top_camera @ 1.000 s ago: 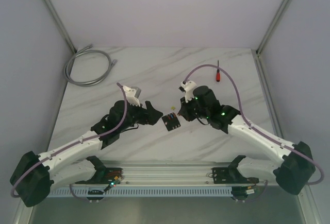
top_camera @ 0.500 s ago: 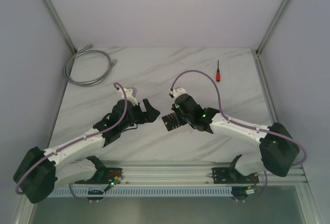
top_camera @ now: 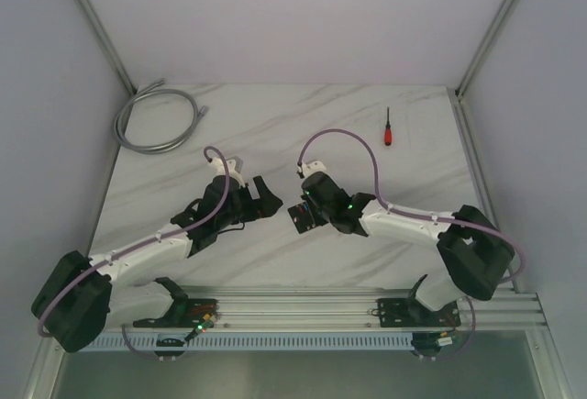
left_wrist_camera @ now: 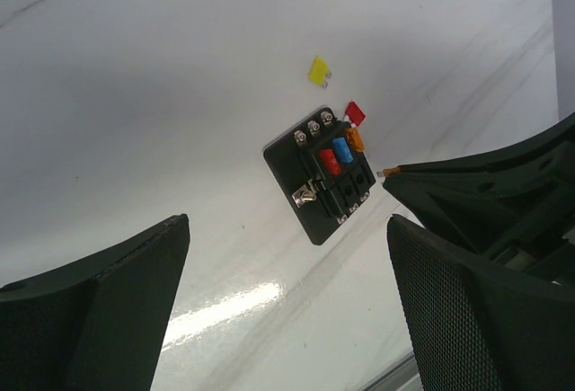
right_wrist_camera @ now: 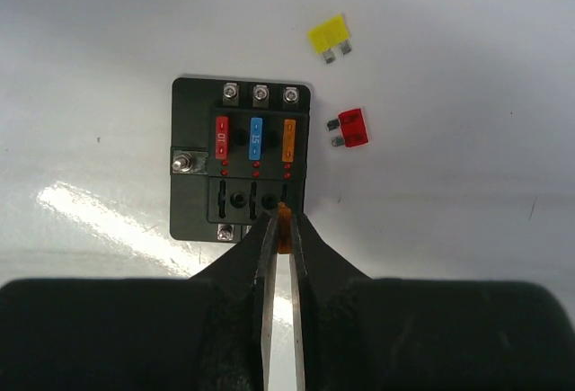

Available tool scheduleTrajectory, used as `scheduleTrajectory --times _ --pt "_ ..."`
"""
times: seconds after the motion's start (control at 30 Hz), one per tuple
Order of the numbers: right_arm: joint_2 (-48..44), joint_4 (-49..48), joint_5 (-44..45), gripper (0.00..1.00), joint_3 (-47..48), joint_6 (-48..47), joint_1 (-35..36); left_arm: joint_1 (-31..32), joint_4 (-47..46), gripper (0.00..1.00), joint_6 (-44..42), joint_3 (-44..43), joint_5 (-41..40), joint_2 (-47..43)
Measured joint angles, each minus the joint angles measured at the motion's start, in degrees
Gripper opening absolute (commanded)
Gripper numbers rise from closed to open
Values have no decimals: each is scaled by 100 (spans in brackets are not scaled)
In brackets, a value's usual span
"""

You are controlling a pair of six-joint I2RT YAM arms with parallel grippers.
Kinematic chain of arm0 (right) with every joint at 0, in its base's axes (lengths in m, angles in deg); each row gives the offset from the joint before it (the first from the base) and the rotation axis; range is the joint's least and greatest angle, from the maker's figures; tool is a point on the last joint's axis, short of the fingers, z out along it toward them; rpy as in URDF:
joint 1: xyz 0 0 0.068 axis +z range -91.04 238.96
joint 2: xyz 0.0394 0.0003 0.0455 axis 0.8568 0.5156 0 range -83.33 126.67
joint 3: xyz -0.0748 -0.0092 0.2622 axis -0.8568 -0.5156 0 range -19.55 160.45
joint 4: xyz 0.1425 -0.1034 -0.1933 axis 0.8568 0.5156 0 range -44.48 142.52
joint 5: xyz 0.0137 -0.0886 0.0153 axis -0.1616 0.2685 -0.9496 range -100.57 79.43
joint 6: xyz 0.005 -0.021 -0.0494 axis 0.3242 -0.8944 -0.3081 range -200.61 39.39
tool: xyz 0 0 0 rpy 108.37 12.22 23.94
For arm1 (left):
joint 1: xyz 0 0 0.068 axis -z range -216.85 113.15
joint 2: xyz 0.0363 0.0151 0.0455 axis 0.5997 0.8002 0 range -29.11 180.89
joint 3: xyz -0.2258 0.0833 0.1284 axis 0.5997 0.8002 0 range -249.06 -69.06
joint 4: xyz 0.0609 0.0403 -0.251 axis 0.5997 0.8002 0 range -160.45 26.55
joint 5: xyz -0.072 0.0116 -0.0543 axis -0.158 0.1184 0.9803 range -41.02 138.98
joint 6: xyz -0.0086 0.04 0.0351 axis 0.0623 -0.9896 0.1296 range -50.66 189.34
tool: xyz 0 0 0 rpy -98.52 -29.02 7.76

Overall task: Snap on the fuse box
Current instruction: Install the fuse at the fuse box base.

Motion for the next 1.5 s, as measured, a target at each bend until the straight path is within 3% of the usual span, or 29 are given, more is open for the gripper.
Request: scheduleTrajectory --times 0.67,1.5 --pt "393 -297 249 0 0 85 0 -28 7 100 68 0 107 37" --pt "221 -173 267 0 15 109 0 -39 55 100 125 0 109 20"
